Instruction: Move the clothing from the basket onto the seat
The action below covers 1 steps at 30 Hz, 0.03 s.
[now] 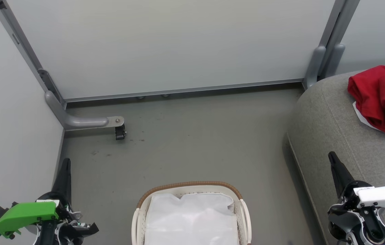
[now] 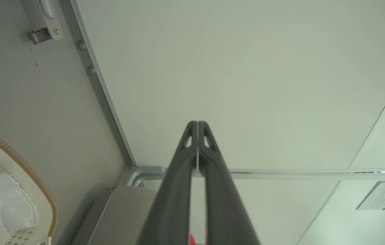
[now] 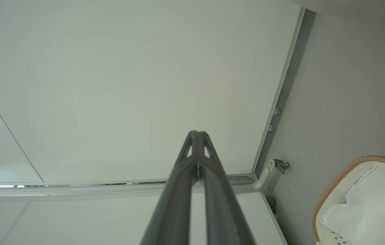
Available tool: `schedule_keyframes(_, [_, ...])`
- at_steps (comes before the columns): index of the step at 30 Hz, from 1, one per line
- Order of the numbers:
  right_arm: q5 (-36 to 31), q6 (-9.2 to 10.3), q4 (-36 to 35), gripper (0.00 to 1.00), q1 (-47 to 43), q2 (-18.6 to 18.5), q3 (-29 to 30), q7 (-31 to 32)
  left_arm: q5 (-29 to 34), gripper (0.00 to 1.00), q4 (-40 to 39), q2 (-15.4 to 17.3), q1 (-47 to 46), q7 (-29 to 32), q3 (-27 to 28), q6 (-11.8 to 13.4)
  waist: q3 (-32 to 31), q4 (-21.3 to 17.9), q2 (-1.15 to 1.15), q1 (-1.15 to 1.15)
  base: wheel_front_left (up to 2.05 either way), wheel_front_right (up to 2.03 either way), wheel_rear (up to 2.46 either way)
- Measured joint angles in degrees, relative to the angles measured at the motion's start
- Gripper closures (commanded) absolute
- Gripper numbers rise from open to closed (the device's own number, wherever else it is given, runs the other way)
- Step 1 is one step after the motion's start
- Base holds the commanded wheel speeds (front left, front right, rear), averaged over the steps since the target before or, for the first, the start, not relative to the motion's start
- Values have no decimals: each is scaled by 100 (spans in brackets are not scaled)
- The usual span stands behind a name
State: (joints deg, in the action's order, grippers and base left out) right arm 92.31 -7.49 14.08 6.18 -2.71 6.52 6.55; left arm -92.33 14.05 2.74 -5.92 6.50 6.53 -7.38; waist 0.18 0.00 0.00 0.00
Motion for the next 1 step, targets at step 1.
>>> schedule_keyframes(1, [0, 0, 0, 100, 0, 0, 0, 0, 0, 100, 0, 0, 0, 0, 0, 0, 0, 0, 0, 0, 0, 0, 0])
